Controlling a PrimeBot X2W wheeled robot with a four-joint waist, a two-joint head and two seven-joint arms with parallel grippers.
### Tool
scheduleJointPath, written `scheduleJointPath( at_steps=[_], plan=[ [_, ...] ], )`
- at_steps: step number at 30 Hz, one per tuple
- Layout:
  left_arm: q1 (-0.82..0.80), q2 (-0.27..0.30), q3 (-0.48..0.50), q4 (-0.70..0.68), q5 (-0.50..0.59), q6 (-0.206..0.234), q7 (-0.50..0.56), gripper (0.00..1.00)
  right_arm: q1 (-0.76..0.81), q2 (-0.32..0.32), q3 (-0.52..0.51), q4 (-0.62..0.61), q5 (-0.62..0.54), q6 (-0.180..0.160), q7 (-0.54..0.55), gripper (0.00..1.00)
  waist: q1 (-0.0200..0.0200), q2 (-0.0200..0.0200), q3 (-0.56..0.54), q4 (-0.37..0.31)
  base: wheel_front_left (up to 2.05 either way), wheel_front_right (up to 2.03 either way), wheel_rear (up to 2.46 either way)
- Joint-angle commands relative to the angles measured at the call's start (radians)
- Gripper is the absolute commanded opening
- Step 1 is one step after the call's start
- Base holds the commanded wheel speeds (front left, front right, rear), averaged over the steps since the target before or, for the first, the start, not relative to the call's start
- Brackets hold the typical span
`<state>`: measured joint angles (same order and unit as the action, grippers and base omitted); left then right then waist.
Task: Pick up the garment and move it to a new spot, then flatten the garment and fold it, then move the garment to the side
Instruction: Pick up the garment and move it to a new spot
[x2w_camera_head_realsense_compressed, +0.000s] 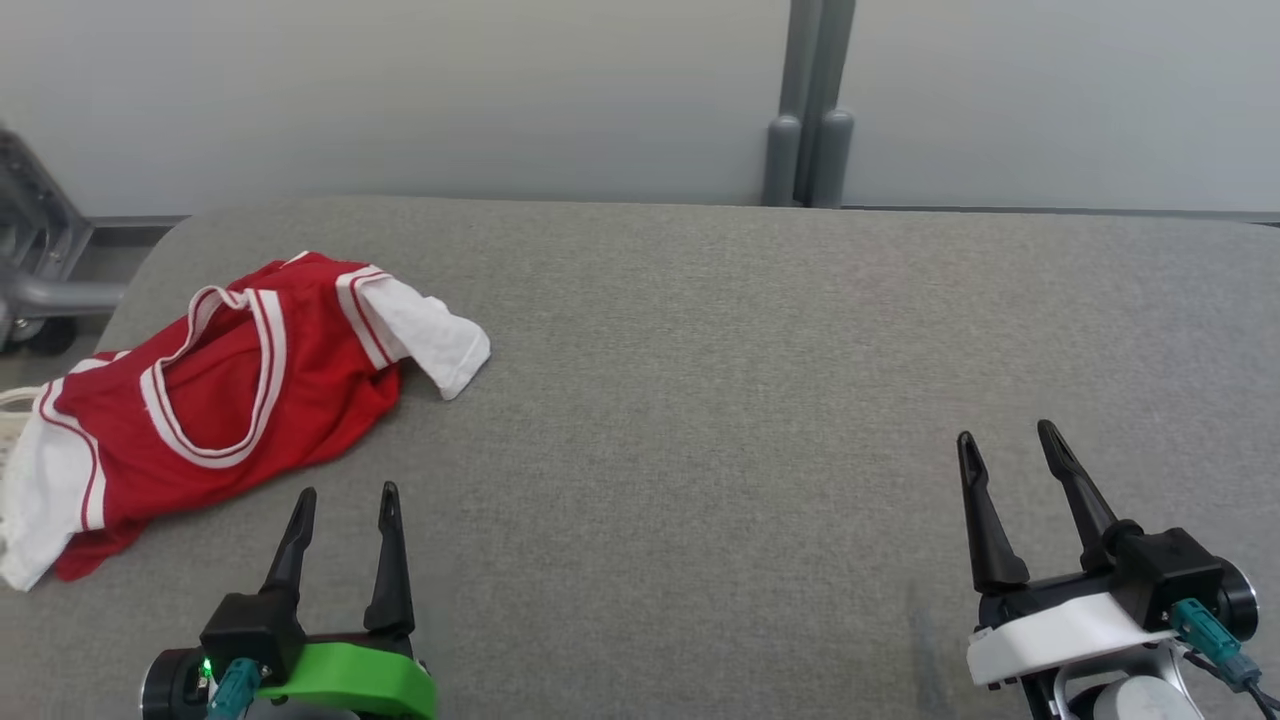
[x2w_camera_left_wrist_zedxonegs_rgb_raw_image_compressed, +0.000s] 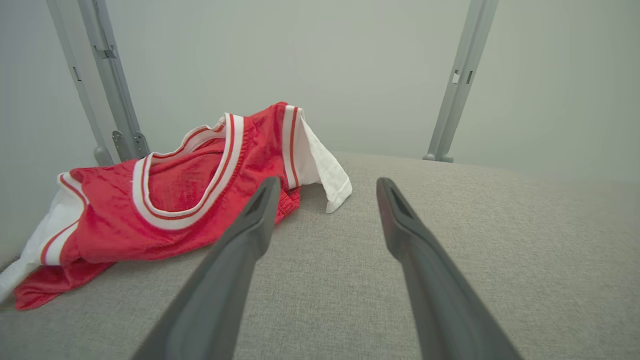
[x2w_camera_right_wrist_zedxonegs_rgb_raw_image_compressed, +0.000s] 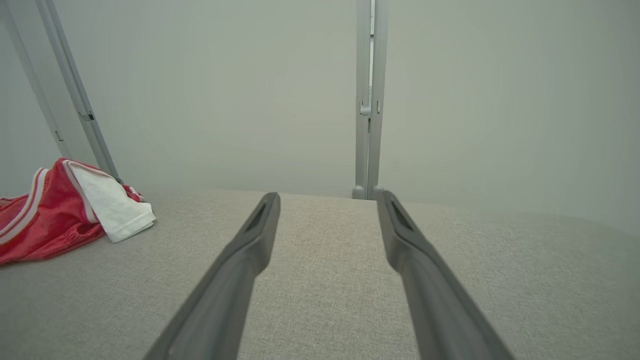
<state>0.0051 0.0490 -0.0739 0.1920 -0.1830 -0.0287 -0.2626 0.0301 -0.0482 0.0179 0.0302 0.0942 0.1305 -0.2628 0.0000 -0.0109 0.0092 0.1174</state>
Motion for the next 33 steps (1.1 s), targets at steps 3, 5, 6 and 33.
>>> scheduleJointPath(
  at_steps=[3,5,6,33],
  plan=[
    [-0.016,0.003,0.003,-0.008,-0.008,0.004,-0.003,1.00,-0.007,-0.004,-0.004,-0.008,-0.008,0.000,-0.003,1.00,0.0000,0.0109,0.022,0.123,0.00,0.00,0.00],
    [-0.020,0.002,0.007,-0.013,-0.011,0.008,-0.003,1.00,-0.013,-0.004,-0.003,-0.009,-0.013,0.000,-0.003,1.00,0.0000,0.0109,0.031,0.173,0.00,0.00,0.00],
    [-0.020,0.002,0.009,-0.016,-0.014,0.010,-0.003,1.00,-0.017,-0.004,-0.001,-0.009,-0.014,0.000,-0.003,1.00,0.0000,0.0109,0.036,0.196,0.00,0.00,0.00],
    [-0.071,0.002,0.017,-0.048,-0.083,0.044,-0.003,1.00,-0.071,-0.004,0.007,-0.006,-0.052,0.000,-0.003,1.00,0.0000,0.0109,0.138,0.318,0.00,0.00,0.00]
  ],
)
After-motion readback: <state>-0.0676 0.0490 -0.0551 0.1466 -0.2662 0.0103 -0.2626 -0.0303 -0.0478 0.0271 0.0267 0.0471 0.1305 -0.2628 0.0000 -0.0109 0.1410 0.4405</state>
